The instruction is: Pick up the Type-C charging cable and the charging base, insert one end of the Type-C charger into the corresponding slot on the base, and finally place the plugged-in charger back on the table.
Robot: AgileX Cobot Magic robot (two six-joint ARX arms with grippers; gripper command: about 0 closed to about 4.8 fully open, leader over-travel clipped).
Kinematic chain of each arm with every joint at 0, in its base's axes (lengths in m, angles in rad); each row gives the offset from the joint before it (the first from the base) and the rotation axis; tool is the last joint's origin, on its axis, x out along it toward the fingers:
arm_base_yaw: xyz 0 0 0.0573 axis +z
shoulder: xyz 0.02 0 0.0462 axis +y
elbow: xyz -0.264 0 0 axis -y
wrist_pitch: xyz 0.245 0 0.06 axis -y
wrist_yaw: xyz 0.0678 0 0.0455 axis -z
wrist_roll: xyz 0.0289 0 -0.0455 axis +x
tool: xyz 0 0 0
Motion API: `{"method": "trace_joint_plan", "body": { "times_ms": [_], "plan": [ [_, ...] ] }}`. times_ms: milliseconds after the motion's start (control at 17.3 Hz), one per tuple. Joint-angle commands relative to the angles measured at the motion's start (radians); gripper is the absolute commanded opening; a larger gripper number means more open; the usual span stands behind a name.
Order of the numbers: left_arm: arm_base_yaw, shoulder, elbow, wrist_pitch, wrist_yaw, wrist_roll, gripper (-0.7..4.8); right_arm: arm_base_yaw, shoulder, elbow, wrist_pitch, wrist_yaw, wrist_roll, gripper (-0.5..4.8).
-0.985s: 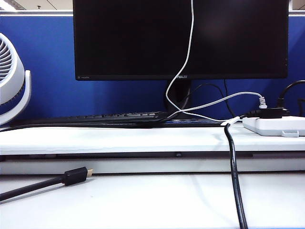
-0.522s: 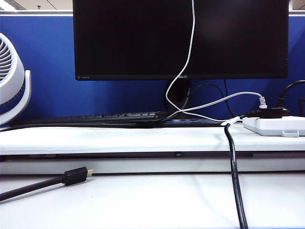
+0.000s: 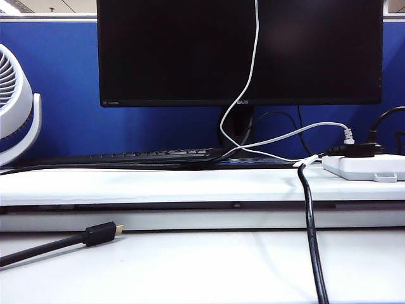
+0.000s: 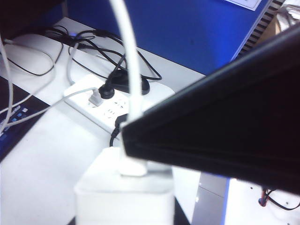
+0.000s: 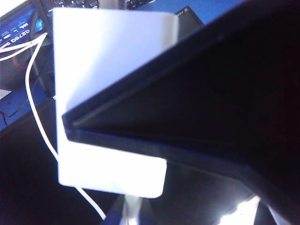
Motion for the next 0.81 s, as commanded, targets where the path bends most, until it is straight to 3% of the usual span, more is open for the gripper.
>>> {"method": "trace_joint_plan", "body": {
  "times_ms": [58,522,811],
  "plan": [
    [0.002,-0.003,0.009,0.076,-0.025,0.010,-0.06,0.010,0.002,-0.002,-0.013,-0.092,0.008,-0.06],
    [0.002,-0.003,0.009,0.076,-0.024,0.022,-0.06,0.010,0.002,-0.002,-0.014,-0.235,0.013,-0.05],
    [0.002,-0.002,0.009,0.076,-0.024,0.022,-0.06,0.011,0.001,-0.002,-0.001,-0.227,0.005,0.13]
  ]
}}
